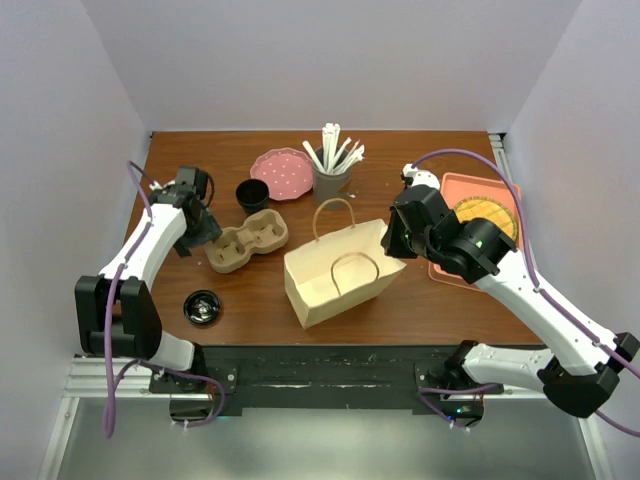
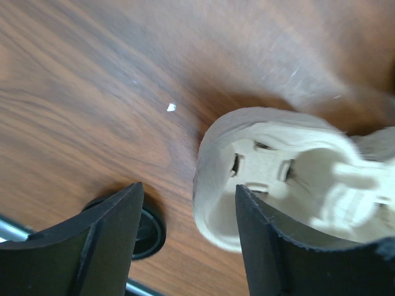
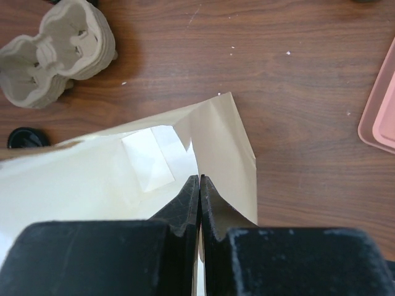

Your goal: Pack the takeout coffee

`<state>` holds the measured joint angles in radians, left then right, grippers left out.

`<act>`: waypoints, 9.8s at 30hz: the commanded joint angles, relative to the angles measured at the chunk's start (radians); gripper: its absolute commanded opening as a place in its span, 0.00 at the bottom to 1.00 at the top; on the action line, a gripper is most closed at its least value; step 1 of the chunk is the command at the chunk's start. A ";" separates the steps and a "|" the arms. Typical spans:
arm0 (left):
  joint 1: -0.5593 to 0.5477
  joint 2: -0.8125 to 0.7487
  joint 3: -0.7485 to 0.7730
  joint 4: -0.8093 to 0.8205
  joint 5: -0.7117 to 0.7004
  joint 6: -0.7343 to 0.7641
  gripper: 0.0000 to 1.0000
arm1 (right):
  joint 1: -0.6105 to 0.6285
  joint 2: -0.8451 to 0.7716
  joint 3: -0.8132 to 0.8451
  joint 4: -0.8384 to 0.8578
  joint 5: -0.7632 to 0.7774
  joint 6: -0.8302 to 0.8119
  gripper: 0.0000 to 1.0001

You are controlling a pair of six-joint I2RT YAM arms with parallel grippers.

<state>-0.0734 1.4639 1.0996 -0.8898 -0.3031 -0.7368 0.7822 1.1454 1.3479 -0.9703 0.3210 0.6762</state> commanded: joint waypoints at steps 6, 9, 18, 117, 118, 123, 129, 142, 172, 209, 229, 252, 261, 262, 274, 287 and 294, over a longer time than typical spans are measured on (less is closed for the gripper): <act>-0.089 -0.048 0.218 -0.035 0.094 -0.019 0.63 | -0.004 -0.044 -0.010 0.042 -0.054 0.059 0.05; -0.184 0.025 0.285 -0.051 0.072 -0.050 0.63 | -0.003 -0.042 -0.024 0.054 -0.063 0.039 0.05; -0.252 0.113 0.283 -0.018 0.078 -0.138 0.59 | -0.003 -0.052 -0.023 0.056 -0.068 -0.003 0.08; -0.252 0.245 0.220 0.006 -0.016 -0.116 0.43 | -0.004 -0.133 0.120 0.021 -0.011 -0.112 0.60; -0.252 0.245 0.221 0.005 -0.016 -0.116 0.41 | -0.003 -0.133 0.119 0.019 -0.010 -0.109 0.60; -0.252 0.234 0.244 -0.011 -0.024 -0.110 0.36 | -0.003 -0.135 0.117 0.021 -0.011 -0.102 0.60; -0.252 0.196 0.298 -0.051 -0.047 -0.104 0.37 | -0.003 -0.141 0.108 0.024 -0.011 -0.096 0.60; -0.252 0.164 0.325 -0.090 -0.048 -0.073 0.36 | -0.003 -0.135 0.106 0.045 -0.014 -0.090 0.60; -0.252 -0.060 0.962 -0.321 0.648 -0.116 0.24 | -0.004 -0.145 0.099 0.061 0.001 -0.110 0.62; -0.525 -0.298 0.456 0.197 0.702 -0.510 0.22 | -0.001 -0.099 -0.009 0.455 -0.784 -0.560 0.69; -0.525 -0.313 0.437 0.089 0.654 -0.454 0.21 | -0.001 -0.226 -0.164 0.571 -0.836 -0.714 0.00; -0.532 -0.286 0.422 -0.067 0.636 -0.374 0.22 | -0.001 -0.371 -0.354 0.805 -0.862 -0.800 0.00; -0.563 -0.185 0.520 -0.165 0.579 -0.316 0.22 | -0.001 -0.375 -0.380 0.823 -0.981 -0.874 0.00; -0.566 -0.182 0.523 -0.184 0.567 -0.312 0.21 | -0.003 -0.377 -0.383 0.820 -0.987 -0.883 0.00; -0.582 -0.086 0.632 -0.320 0.576 -0.208 0.21 | -0.001 -0.394 -0.394 0.762 -0.955 -0.998 0.00; -0.583 -0.016 0.677 -0.380 0.599 -0.122 0.21 | 0.000 -0.355 -0.178 0.727 -0.662 -0.565 0.44; -0.585 0.010 0.720 -0.413 0.613 -0.088 0.20 | -0.001 -0.279 -0.053 0.394 -0.193 -0.299 0.43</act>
<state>-0.6552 1.4673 1.7737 -1.2488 0.2722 -0.8688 0.7795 0.8238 1.2530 -0.3679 -0.1799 0.1612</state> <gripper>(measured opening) 0.416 0.438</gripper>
